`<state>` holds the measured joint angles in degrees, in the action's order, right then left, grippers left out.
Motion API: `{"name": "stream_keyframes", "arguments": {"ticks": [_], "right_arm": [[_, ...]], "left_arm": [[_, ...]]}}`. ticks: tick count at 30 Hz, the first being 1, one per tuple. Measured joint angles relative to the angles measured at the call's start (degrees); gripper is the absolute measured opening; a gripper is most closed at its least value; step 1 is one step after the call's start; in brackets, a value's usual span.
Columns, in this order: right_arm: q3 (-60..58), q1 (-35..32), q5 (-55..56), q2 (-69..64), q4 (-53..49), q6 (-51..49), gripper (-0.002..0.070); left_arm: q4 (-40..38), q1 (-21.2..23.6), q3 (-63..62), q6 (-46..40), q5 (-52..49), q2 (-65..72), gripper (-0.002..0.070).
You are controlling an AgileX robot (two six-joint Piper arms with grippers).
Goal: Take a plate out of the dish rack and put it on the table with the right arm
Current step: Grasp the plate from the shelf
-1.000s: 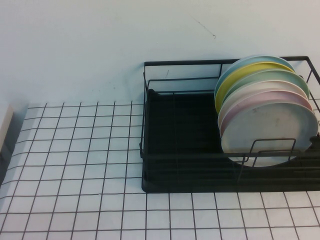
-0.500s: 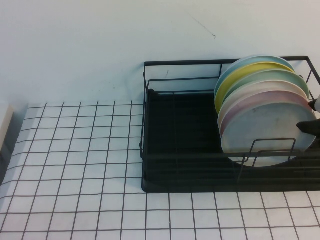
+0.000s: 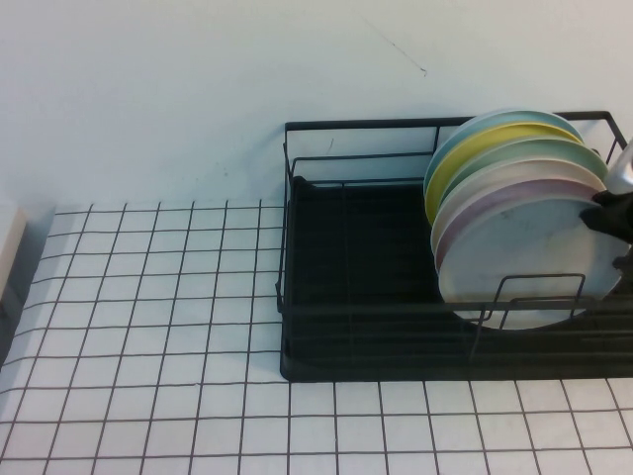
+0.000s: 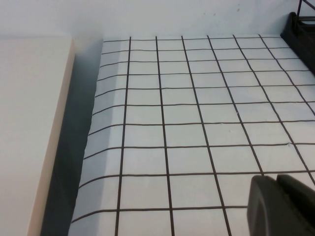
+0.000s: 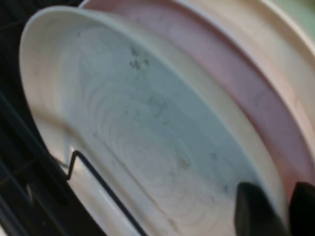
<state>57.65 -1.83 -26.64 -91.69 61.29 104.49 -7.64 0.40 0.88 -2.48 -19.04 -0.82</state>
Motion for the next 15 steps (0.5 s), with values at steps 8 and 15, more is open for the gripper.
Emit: {"name": "stream_keyframes", "arguments": {"ticks": [8,15], "right_arm": [[0.0,0.1,2.3,-0.2,1.5,2.2,0.0057],[2.4,0.1,-2.0,1.5,1.9,2.3,0.0040]], "left_arm": [[0.0,0.0,0.0,0.3,0.0,0.0,-0.0003],[0.0,0.0,0.0,0.3,0.0,0.0,-0.0003]]}}
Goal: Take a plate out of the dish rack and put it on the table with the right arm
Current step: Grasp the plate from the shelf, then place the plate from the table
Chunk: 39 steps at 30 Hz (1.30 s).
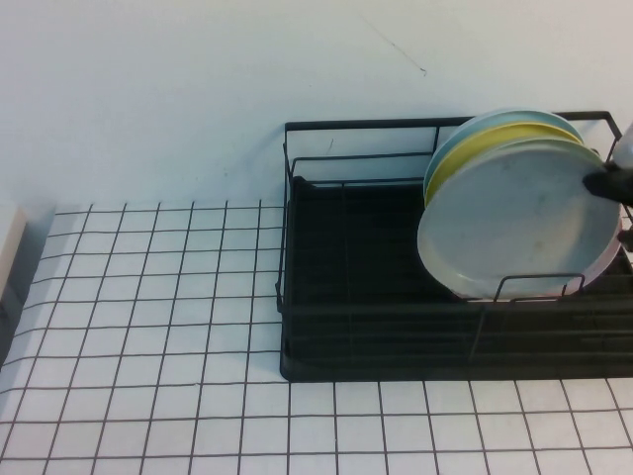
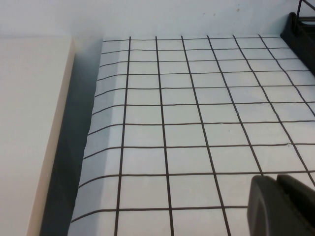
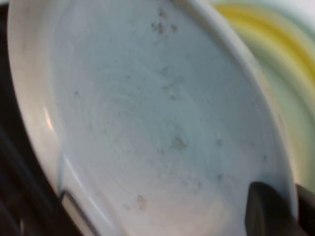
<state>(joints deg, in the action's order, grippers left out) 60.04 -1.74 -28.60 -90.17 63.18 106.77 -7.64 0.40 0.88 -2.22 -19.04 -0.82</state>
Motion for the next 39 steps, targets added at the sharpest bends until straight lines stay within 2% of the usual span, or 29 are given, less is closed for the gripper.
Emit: {"name": "stream_keyframes", "arguments": {"ticks": [9,12,15,19,23,26,31,39], "right_arm": [[5.0,0.1,-4.6,8.8,1.0,-3.6,0.0032],[5.7,0.1,-6.3,12.2,1.0,-7.6,0.0030],[6.1,0.1,-9.9,16.1,-0.4,-18.2,0.0029],[6.3,0.1,-20.0,19.8,-10.9,-35.5,0.0027],[5.1,0.1,-31.7,19.9,-21.4,-45.1,0.0027],[1.1,0.1,-36.1,19.9,-24.3,-49.5,0.0027],[-9.0,0.2,-33.5,19.9,-25.1,-54.3,0.0027],[-22.9,0.2,-21.2,16.3,-25.2,-56.8,0.0027]], "left_arm": [[0.0,0.0,0.0,0.0,0.0,0.0,-0.0003],[0.0,0.0,0.0,0.0,0.0,0.0,-0.0003],[0.0,0.0,0.0,0.0,0.0,0.0,-0.0003],[0.0,0.0,0.0,0.0,0.0,0.0,-0.0003],[0.0,0.0,0.0,0.0,0.0,0.0,-0.0003],[0.0,0.0,0.0,0.0,0.0,0.0,-0.0003],[0.0,0.0,0.0,0.0,0.0,0.0,-0.0003],[0.0,0.0,0.0,-0.2,0.0,0.0,-0.0003]]}}
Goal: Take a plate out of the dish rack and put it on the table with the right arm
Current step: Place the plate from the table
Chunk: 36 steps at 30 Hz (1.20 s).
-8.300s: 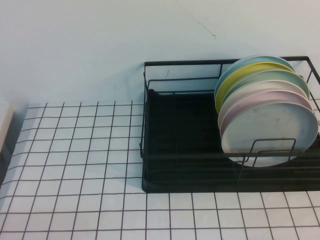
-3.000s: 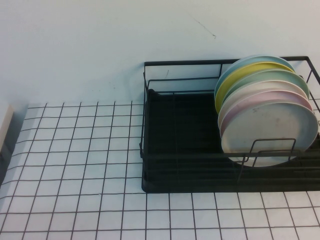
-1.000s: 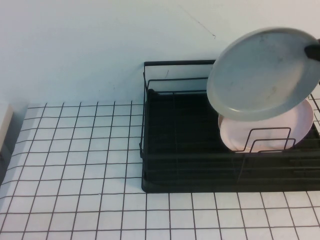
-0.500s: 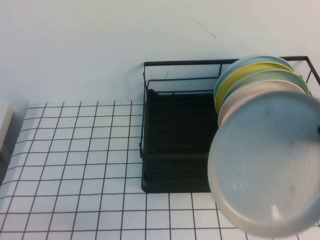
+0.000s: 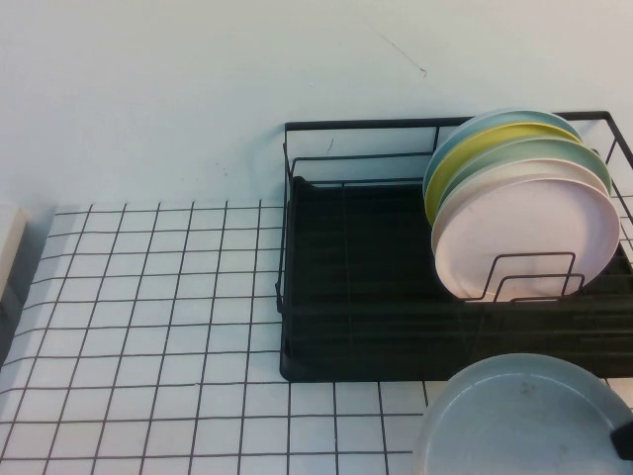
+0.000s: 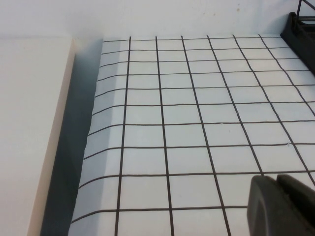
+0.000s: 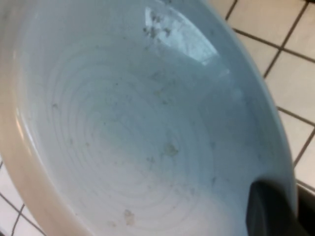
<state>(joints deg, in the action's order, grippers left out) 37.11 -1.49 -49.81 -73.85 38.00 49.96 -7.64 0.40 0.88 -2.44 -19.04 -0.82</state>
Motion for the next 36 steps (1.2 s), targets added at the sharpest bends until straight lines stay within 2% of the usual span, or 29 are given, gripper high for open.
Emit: {"name": "stream_keyframes", "arguments": {"ticks": [11,17,24,28,32,34,36], "right_arm": [[-1.0,0.0,9.5,-13.7,-1.1,-4.3,0.0026],[-0.9,0.0,11.5,-15.9,-1.9,-5.2,0.0039],[2.0,0.0,11.4,-16.0,-5.6,-6.8,0.0228],[5.1,0.0,9.9,-16.2,-6.4,-7.8,0.0268],[9.2,0.0,3.6,-16.0,-6.5,-8.5,0.0253],[10.4,0.0,-0.6,-15.5,-4.3,-6.6,0.0207],[10.6,0.5,-5.2,-14.8,-2.0,-3.2,0.0118]], "left_arm": [[0.0,0.0,0.0,0.0,0.0,0.0,-0.0003],[0.0,0.0,0.0,0.0,0.0,0.0,-0.0003],[0.0,0.0,0.0,0.0,0.0,0.0,-0.0003],[0.0,0.0,0.0,0.0,0.0,0.0,-0.0003],[0.0,0.0,0.0,0.0,0.0,0.0,-0.0003],[0.0,0.0,0.0,0.0,0.0,0.0,-0.0003],[0.0,0.0,0.0,0.0,0.0,0.0,-0.0003]]}}
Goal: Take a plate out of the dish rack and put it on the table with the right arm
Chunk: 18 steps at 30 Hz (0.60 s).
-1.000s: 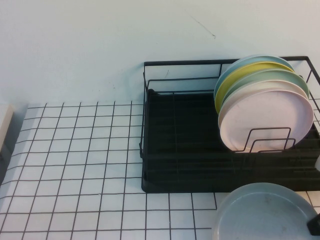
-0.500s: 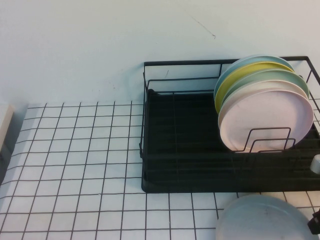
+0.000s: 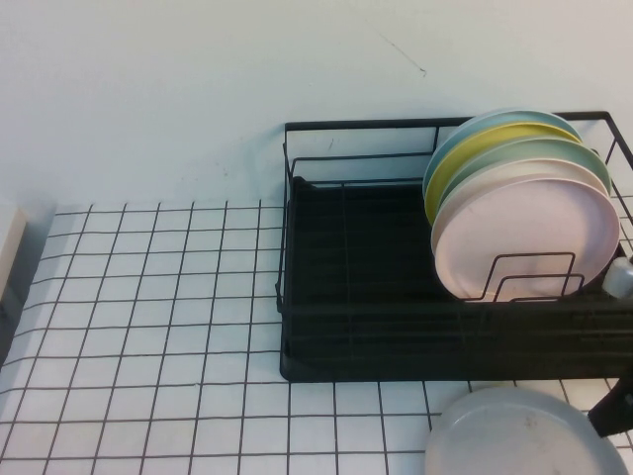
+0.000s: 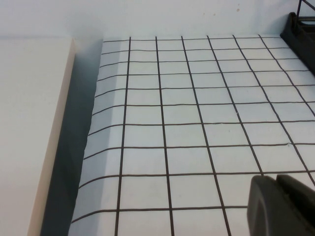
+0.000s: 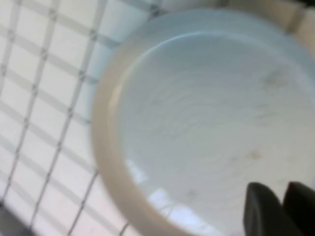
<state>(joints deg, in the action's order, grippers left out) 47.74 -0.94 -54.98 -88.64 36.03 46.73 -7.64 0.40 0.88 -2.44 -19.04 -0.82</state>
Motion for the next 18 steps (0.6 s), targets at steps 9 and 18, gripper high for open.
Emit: {"name": "stream_keyframes", "arguments": {"ticks": [9,18], "right_arm": [[-5.9,12.8,-3.8,0.3,2.6,2.6,0.0008],[-9.4,27.2,0.0,0.3,-1.3,-2.1,0.0005]], "left_arm": [[0.0,0.0,0.0,0.1,0.0,0.0,-0.0003],[0.0,0.0,0.0,0.1,0.0,0.0,-0.0003]]}}
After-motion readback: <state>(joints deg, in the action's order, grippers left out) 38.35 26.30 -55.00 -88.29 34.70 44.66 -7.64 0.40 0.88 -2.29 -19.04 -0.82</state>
